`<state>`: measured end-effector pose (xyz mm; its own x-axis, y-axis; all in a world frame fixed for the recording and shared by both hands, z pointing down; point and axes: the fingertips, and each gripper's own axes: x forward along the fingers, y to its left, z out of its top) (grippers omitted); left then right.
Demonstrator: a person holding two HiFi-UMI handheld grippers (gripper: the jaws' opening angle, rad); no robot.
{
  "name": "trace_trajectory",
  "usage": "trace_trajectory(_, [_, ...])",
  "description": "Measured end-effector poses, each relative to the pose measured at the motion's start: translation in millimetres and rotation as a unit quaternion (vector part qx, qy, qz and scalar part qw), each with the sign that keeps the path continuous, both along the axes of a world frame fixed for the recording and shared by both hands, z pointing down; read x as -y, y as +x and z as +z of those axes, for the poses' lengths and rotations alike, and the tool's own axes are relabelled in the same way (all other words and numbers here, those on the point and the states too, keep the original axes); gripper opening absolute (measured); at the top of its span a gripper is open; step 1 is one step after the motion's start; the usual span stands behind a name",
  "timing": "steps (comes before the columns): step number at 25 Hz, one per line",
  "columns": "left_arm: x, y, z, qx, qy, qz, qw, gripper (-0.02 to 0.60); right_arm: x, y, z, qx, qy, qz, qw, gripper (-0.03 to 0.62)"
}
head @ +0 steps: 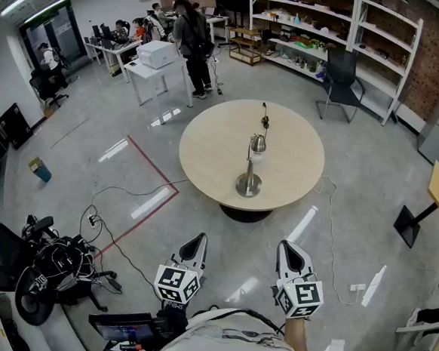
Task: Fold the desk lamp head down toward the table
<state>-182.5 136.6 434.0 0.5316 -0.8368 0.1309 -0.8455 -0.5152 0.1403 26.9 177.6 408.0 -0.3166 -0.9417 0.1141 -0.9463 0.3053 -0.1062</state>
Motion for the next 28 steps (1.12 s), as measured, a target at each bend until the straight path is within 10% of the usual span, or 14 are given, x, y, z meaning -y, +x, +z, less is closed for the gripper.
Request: trace_trajectory(28, [-16.7,67.6,24.9,0.025,-0.024,0.006,0.9994,0.002,-15.4,57.4,46.1,0.025,-0.061,-0.028,0.997,0.003])
